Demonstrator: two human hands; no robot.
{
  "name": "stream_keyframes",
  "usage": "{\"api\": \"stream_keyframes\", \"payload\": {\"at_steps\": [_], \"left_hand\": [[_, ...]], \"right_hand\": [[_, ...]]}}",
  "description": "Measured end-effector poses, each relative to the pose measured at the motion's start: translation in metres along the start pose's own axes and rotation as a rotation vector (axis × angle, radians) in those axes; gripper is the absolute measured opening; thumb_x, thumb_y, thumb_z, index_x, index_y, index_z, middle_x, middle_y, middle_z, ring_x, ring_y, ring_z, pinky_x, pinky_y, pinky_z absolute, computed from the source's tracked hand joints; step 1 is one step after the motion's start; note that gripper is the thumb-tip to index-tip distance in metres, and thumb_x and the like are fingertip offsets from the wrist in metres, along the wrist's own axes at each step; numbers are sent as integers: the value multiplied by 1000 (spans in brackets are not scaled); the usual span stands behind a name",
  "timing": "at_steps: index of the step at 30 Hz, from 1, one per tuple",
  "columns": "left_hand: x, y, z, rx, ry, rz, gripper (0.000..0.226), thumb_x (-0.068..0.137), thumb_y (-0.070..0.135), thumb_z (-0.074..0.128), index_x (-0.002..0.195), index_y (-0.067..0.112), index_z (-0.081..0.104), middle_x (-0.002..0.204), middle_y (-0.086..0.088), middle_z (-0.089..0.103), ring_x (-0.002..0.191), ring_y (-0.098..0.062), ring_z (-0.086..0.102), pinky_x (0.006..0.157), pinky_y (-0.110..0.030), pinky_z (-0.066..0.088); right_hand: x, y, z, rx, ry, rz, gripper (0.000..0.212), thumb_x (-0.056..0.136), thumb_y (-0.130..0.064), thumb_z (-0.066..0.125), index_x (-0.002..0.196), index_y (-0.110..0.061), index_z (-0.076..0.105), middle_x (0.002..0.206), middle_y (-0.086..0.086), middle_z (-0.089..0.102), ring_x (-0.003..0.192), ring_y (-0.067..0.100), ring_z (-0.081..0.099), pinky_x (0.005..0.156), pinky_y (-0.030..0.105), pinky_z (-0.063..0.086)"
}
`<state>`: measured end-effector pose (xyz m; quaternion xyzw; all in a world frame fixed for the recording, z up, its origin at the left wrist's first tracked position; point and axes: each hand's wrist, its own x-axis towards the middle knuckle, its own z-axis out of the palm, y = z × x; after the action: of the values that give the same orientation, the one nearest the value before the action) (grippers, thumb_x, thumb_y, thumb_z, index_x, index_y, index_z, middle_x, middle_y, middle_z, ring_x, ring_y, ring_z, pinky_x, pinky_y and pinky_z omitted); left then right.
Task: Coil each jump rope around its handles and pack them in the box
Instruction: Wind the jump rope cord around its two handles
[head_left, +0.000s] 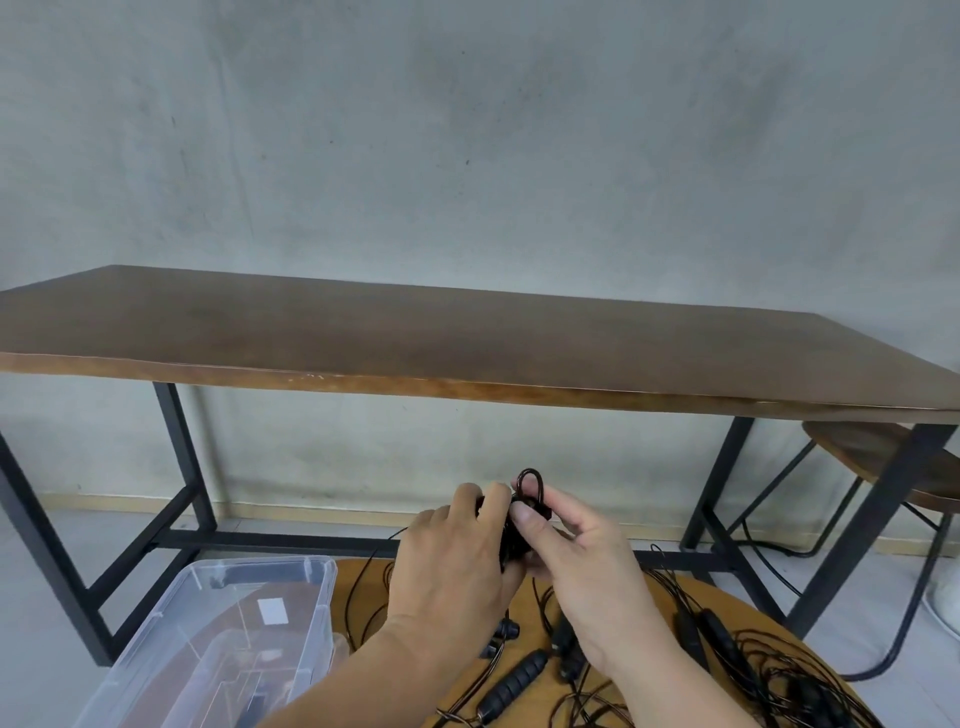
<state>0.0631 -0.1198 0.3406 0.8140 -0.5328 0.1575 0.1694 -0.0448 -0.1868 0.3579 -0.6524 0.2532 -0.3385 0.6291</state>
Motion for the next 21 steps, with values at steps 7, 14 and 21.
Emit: {"api": "stream_keyframes", "payload": {"at_steps": [7,14,21], "left_hand": [[-5,-9,0,-453,-120,-73,73,84,57,49,149,40,21,134,16,41,120,-8,44,106,-29,36],[25,-41,-16,-823,-579,-149,48,66,50,85,106,33,64,102,2,69,92,-12,66,85,-36,57],[15,-27,-1,-613,-454,-214,53,70,52,75,111,37,45,90,9,65,84,-12,64,76,-33,53]], "right_hand": [[3,4,-5,174,110,39,24,91,-9,65,87,-29,79,97,0,77,96,15,73,70,27,59],[-3,4,0,182,24,-17,29,93,-10,62,84,-30,80,96,6,77,93,20,73,69,27,59],[4,21,-3,-80,51,-53,20,93,-25,64,101,-39,76,123,-13,68,115,5,62,92,25,55]]}}
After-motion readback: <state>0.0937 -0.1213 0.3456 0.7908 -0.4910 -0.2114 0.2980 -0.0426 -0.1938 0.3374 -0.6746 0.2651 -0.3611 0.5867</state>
